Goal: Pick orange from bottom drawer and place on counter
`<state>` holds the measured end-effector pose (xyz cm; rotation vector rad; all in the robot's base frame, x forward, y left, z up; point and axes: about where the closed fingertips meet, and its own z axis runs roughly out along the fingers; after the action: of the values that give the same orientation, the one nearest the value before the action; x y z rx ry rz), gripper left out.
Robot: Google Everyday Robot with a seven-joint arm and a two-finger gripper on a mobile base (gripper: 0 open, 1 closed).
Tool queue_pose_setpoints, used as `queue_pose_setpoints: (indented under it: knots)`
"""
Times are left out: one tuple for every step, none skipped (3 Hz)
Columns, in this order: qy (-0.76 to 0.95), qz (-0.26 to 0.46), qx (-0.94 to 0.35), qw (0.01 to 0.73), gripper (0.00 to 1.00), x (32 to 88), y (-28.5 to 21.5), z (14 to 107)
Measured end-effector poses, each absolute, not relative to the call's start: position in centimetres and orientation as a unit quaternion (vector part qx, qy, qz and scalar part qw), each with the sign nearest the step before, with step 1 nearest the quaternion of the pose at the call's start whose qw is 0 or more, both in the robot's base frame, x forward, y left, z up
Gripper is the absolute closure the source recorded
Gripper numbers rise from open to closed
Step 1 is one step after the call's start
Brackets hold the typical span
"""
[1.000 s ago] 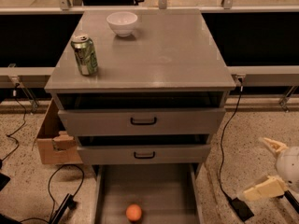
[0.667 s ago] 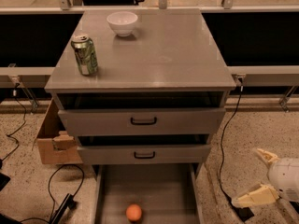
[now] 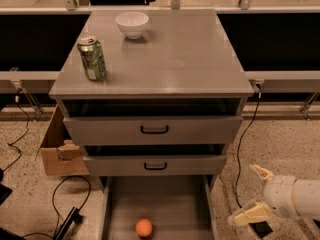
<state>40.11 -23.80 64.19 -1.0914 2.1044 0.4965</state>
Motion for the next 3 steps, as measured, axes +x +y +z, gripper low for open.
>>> queue_pose_setpoints:
  knots:
    - [0.810, 0.209, -0.419, 0.354, 0.00, 40.5, -20.9, 58.8]
    - [0.800, 0.231, -0.416, 0.365, 0.00, 40.8, -18.3, 54.1]
    - [0.781, 0.271, -0.427, 0.367, 0.00, 41.5, -14.3, 48.3]
